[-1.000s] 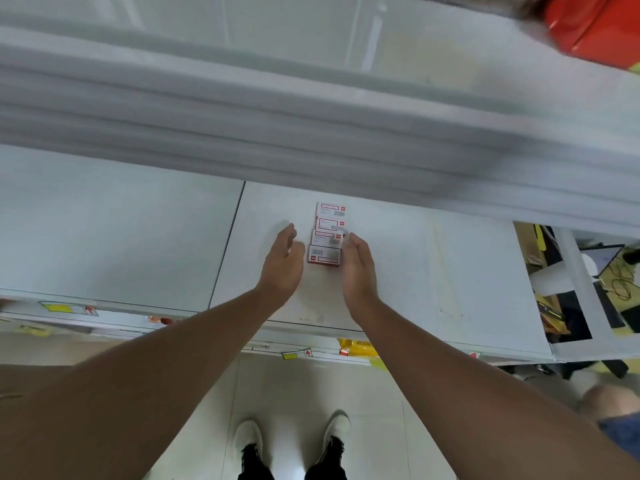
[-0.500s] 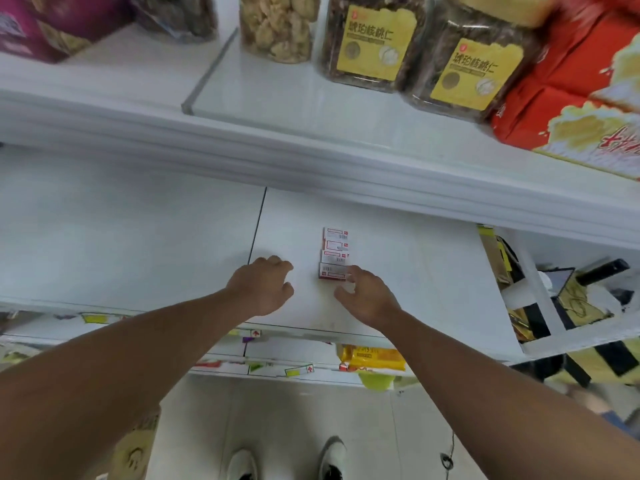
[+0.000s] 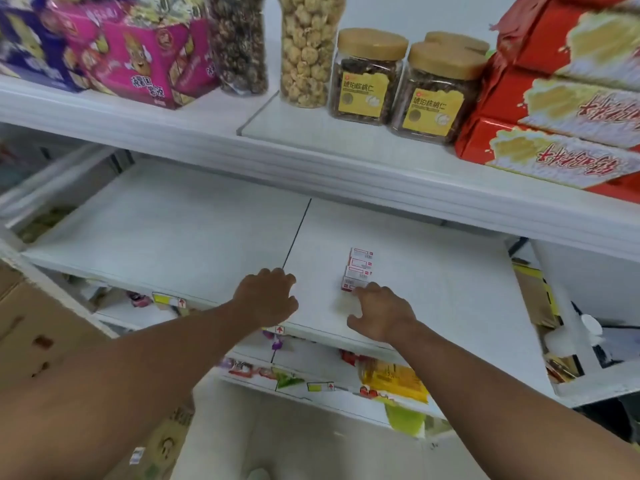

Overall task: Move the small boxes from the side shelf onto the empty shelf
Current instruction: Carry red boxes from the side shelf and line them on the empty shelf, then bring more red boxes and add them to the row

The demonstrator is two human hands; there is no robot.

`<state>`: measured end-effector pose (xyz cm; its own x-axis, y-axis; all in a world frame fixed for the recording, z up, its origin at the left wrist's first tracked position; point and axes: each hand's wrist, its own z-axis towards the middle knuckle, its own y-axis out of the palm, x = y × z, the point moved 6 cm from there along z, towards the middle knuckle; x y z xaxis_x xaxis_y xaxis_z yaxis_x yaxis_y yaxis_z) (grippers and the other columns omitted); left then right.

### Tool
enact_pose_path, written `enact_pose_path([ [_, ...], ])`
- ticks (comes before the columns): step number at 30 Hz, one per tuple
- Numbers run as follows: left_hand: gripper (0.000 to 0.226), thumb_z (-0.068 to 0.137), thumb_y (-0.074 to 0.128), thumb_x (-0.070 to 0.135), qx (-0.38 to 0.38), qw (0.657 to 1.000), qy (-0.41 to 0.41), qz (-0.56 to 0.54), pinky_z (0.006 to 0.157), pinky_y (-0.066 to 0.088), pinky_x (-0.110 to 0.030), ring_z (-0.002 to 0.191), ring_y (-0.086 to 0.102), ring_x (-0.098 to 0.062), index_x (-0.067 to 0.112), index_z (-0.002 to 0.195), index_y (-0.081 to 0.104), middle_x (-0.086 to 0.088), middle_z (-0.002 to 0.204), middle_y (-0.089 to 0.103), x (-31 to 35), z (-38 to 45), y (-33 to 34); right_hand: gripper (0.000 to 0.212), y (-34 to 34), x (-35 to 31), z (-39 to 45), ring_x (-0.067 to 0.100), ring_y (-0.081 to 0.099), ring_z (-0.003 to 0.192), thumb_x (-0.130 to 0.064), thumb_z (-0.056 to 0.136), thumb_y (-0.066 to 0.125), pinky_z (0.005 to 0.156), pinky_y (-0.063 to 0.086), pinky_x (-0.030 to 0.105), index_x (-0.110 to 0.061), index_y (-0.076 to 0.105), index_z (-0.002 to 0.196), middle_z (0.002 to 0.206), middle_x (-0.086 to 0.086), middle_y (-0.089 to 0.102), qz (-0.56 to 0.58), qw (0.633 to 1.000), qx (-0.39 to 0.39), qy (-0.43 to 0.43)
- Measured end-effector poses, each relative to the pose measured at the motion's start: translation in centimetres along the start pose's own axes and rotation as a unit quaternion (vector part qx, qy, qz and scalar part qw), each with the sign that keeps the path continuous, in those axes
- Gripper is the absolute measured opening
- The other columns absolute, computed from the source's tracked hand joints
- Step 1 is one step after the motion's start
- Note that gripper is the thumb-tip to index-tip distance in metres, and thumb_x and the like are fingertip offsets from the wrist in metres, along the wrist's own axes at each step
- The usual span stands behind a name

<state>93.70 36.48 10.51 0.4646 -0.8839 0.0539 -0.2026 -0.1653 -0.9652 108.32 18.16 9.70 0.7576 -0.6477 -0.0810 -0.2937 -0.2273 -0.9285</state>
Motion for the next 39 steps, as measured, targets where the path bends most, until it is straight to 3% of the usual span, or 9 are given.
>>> enact_pose_path([
  [4,0.055,0.103,0.043,0.049,0.006,0.998,-0.063,0.010,0.102,0.051,-0.047,0.126,0.056,-0.028,0.023,0.150,0.050,-0.004,0.144,0.056,1.0,-3.5,0.3,0.073,0.5,0.4,-1.8,0.029,0.049,0.134,-0.057,0.095,0.057,0.101,0.053,0.047,-0.027,0.042,0.159,0.153,0.005,0.046,-0.007,0.999,0.010,-0.044],
  [8,0.061,0.103,0.046,0.052,0.017,0.991,-0.125,-0.040,0.105,0.051,-0.051,0.136,0.051,-0.032,0.027,0.159,0.042,-0.004,0.154,0.050,3.0,-7.3,0.5,0.072,1.8,0.4,-3.8,0.029,0.050,0.132,-0.060,0.095,0.059,0.097,0.054,0.047,-0.027,0.041,0.157,0.149,0.006,0.048,0.009,0.995,0.035,-0.097],
  [12,0.059,0.101,0.046,0.052,0.001,0.982,-0.181,-0.048,0.102,0.053,-0.051,0.133,0.053,-0.034,0.025,0.153,0.048,-0.007,0.149,0.053,4.9,-12.6,2.6,0.069,5.2,-1.0,-6.6,0.028,0.054,0.124,-0.060,0.093,0.061,0.091,0.054,0.043,-0.026,0.047,0.152,0.139,0.005,0.052,0.007,0.989,0.007,-0.147],
  [17,0.059,0.102,0.045,0.056,0.000,0.971,-0.236,-0.035,0.107,0.050,-0.054,0.140,0.048,-0.032,0.027,0.154,0.045,-0.004,0.157,0.047,4.4,-18.8,3.1,0.065,3.7,-5.0,-9.1,0.030,0.056,0.124,-0.054,0.091,0.063,0.093,0.054,0.043,-0.026,0.051,0.148,0.135,0.006,0.053,0.022,0.976,0.018,-0.218],
  [21,0.065,0.102,0.044,0.057,-0.013,0.962,-0.270,-0.034,0.112,0.047,-0.055,0.143,0.046,-0.033,0.028,0.160,0.039,-0.005,0.159,0.045,3.3,-23.5,4.8,0.053,4.0,-8.4,-11.7,0.030,0.059,0.117,-0.052,0.086,0.062,0.088,0.055,0.041,-0.026,0.059,0.132,0.123,0.003,0.055,0.015,0.966,0.013,-0.257],
  [26,0.068,0.100,0.046,0.055,-0.007,0.951,-0.303,-0.065,0.116,0.043,-0.054,0.150,0.038,-0.032,0.030,0.162,0.035,-0.003,0.168,0.035,2.8,-29.3,5.7,0.069,4.2,-12.8,-15.5,0.030,0.059,0.127,-0.059,0.086,0.056,0.097,0.052,0.043,-0.026,0.052,0.147,0.136,0.005,0.057,0.013,0.953,0.008,-0.301],
  [30,0.059,0.100,0.051,0.052,-0.001,0.941,-0.330,-0.074,0.108,0.047,-0.052,0.142,0.044,-0.030,0.029,0.154,0.042,-0.002,0.157,0.044,2.1,-34.6,6.3,0.058,5.2,-16.8,-18.8,0.028,0.063,0.120,-0.054,0.087,0.064,0.094,0.055,0.042,-0.023,0.058,0.136,0.129,0.005,0.061,0.000,0.943,0.003,-0.334],
  [34,0.055,0.101,0.051,0.049,0.024,0.929,-0.357,-0.094,0.113,0.044,-0.052,0.141,0.046,-0.030,0.027,0.151,0.045,-0.005,0.154,0.047,1.6,-40.5,6.8,0.057,6.5,-20.7,-23.4,0.029,0.062,0.114,-0.053,0.083,0.059,0.091,0.055,0.041,-0.022,0.058,0.131,0.119,0.006,0.057,-0.002,0.932,-0.016,-0.361],
  [39,0.052,0.100,0.053,0.048,0.037,0.918,-0.384,-0.094,0.105,0.048,-0.049,0.132,0.052,-0.032,0.023,0.146,0.049,-0.007,0.144,0.053,1.1,-49.6,9.6,0.064,9.2,-26.1,-30.6,0.029,0.060,0.124,-0.046,0.084,0.065,0.097,0.055,0.044,-0.031,0.055,0.145,0.144,0.001,0.052,-0.001,0.909,-0.038,-0.416],
])
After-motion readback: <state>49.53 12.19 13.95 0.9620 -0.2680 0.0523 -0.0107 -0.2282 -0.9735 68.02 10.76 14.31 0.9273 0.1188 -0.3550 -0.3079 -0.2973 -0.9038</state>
